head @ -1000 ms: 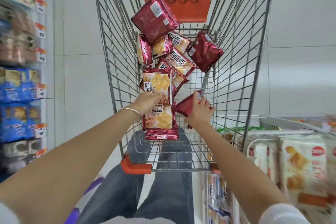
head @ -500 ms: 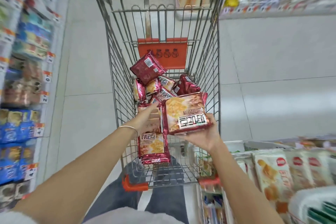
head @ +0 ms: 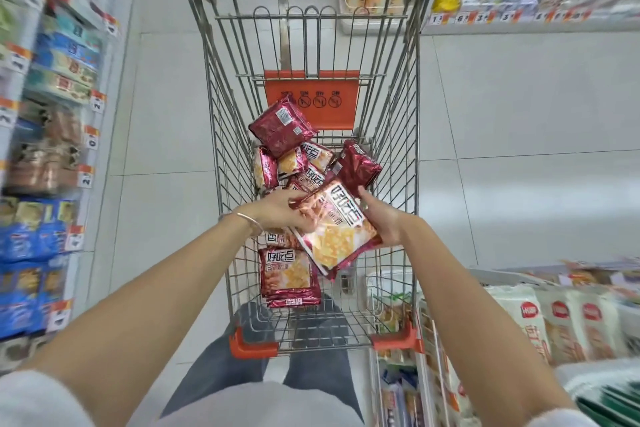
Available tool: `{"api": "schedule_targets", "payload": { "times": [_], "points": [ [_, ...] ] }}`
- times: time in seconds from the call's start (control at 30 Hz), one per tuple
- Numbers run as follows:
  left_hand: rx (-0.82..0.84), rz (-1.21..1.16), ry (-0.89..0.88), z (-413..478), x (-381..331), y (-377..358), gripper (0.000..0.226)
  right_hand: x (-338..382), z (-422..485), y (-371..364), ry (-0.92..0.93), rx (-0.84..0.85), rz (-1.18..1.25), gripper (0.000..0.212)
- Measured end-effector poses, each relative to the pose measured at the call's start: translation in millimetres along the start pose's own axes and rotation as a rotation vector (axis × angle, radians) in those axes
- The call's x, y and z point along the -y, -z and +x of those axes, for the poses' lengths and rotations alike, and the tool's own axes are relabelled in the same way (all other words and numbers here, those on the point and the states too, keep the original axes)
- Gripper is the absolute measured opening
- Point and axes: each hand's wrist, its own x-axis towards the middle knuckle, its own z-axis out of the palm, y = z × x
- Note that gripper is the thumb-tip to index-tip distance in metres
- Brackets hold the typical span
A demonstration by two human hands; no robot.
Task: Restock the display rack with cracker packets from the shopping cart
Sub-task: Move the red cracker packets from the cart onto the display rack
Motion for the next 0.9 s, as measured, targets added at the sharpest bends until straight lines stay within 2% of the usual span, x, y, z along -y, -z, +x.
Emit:
{"api": "schedule_targets", "payload": {
  "times": [0.07, 0.1, 0.17, 0.2, 0.23, 0.33, 0.37, 0.43, 0.5, 0.53, 0.6, 0.67, 0.73, 0.83, 0.9],
  "points": [
    [0.106, 0.061, 0.074, -2, 7, 5, 0.043, 0, 5, -3, 0.059, -0.006, -0.02, 0.088],
    [0.144, 0.11, 0.111, -1, 12, 7, 0.048, -1, 7, -4, 0.081, -0.021, -0.014, 0.086],
    [0.161, 0.19, 0.175, 3, 26, 11, 0.09, -4, 11, -5, 0.149, -0.078, 0.08, 0.079],
    [0.157, 0.137, 0.201, 6, 36, 12, 0.11, -6, 16, -3, 0.188, -0.087, 0.154, 0.074],
    [0.137, 0.015, 0.2, 9, 44, 11, 0.117, -8, 17, -2, 0.225, -0.085, 0.228, 0.07],
    [0.036, -0.405, 0.125, 4, 53, 6, 0.103, -23, 29, 0, 0.284, -0.101, 0.498, 0.059],
    [-0.025, -0.487, 0.098, 4, 56, 7, 0.097, -32, 35, -3, 0.263, -0.14, 0.519, 0.053],
    [-0.181, -0.598, 0.066, 7, 62, 9, 0.074, -54, 50, -13, 0.127, -0.259, 0.356, 0.039],
    [-0.307, -0.625, 0.084, 10, 65, 12, 0.049, -75, 64, -29, -0.031, -0.316, 0.12, 0.034],
    [-0.32, -0.621, 0.084, 12, 67, 14, 0.044, -84, 69, -40, -0.088, -0.314, 0.061, 0.037],
    [-0.319, -0.597, 0.06, 14, 72, 17, 0.044, -98, 83, -63, -0.205, -0.269, 0.104, 0.045],
    [-0.344, -0.566, 0.055, 17, 76, 17, 0.048, -108, 97, -83, -0.302, -0.25, 0.105, 0.063],
    [-0.379, -0.548, 0.054, 20, 78, 15, 0.045, -116, 111, -96, -0.301, -0.282, 0.042, 0.068],
    [-0.412, -0.557, 0.036, 25, 83, 12, 0.043, -122, 123, -101, -0.232, -0.36, 0.038, 0.04],
    [-0.417, -0.562, 0.022, 26, 86, 13, 0.039, -127, 128, -95, -0.249, -0.342, 0.091, 0.022]
  ]
}}
